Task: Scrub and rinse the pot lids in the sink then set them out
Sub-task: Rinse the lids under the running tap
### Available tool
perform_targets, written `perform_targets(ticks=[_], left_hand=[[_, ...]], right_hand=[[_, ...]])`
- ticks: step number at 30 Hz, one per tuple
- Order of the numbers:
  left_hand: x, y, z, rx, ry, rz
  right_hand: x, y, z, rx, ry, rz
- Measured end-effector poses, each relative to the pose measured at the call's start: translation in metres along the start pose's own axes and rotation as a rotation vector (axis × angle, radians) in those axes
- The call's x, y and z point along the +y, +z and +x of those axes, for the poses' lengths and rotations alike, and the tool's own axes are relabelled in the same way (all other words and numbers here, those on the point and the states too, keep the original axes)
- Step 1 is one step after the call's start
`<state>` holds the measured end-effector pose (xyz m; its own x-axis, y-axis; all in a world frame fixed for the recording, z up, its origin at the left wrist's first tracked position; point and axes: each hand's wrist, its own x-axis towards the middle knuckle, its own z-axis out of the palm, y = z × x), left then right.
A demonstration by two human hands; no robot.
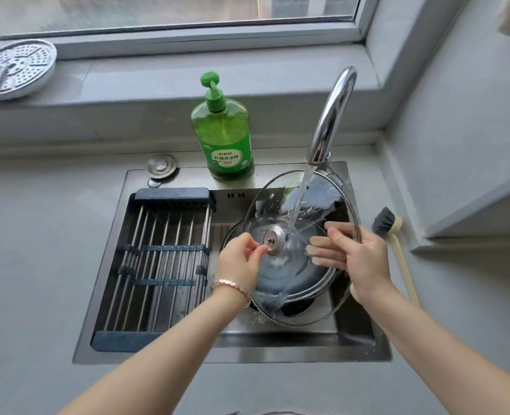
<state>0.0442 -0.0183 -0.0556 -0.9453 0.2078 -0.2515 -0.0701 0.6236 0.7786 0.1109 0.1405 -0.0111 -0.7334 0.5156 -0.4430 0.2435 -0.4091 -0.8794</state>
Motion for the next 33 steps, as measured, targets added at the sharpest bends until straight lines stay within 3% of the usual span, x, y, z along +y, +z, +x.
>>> perform_targets(ticks=[2, 6, 14, 20, 33], left_hand=[[0.003, -0.001, -0.004, 0.052, -0.043, -0.181], [0.000, -0.003, -0.008, -0.049, -0.131, -0.425], [-0.008, -0.022, -0.010, 0.045, -0.114, -0.186], [-0.015, -0.017, -0.024, 0.176, -0.021, -0.161], [0.024, 0.012, -0.016, -0.057, 0.068, 0.276]], right_hand=[[0.004, 0.004, -0.002, 0.009, 0.005, 0.010], [0.014, 0.013, -0.005, 0.049, 0.019, 0.043], [0.025, 0.022, -0.020, -0.051, -0.006, 0.020], [0.031, 0.018, -0.030, -0.025, -0.032, 0.044], [0.028, -0.026, -0.024, 0.125, -0.024, 0.037]])
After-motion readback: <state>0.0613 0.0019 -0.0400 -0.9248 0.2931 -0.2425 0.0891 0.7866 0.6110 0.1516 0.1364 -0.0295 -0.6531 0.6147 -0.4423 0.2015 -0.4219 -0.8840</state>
